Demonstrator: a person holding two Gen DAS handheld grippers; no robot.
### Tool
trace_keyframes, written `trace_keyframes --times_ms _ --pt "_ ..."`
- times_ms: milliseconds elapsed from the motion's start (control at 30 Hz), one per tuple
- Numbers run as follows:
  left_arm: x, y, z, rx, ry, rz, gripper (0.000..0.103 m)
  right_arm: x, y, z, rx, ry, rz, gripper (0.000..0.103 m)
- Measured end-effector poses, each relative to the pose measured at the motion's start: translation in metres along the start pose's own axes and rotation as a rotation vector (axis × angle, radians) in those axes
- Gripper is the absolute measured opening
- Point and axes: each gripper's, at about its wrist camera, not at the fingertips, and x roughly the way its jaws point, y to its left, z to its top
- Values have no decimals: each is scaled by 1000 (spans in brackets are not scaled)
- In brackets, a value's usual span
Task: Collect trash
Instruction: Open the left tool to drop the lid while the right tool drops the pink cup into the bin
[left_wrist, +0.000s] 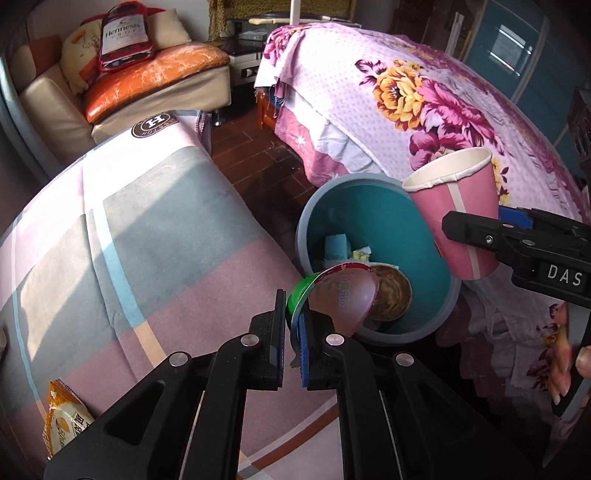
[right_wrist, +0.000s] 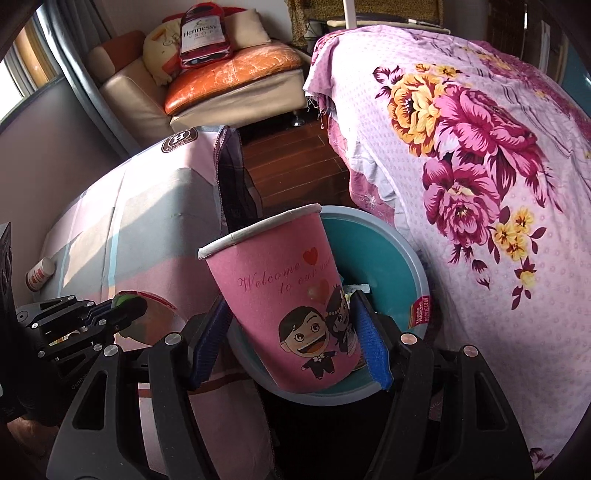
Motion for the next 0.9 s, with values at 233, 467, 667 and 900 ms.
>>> trace_keyframes --times_ms 233,467,667,900 --pt "20 -24 5 42 29 -28 7 0 -18 -1 33 -5 -23 63" --pt "35 -39 8 70 56 -45 7 8 -29 -4 50 17 -43 63" --pt "42 -41 11 69 65 -50 15 12 -34 -4 66 25 -51 63" --pt "36 -33 8 46 31 -43 63 19 -32 -4 67 42 -53 63"
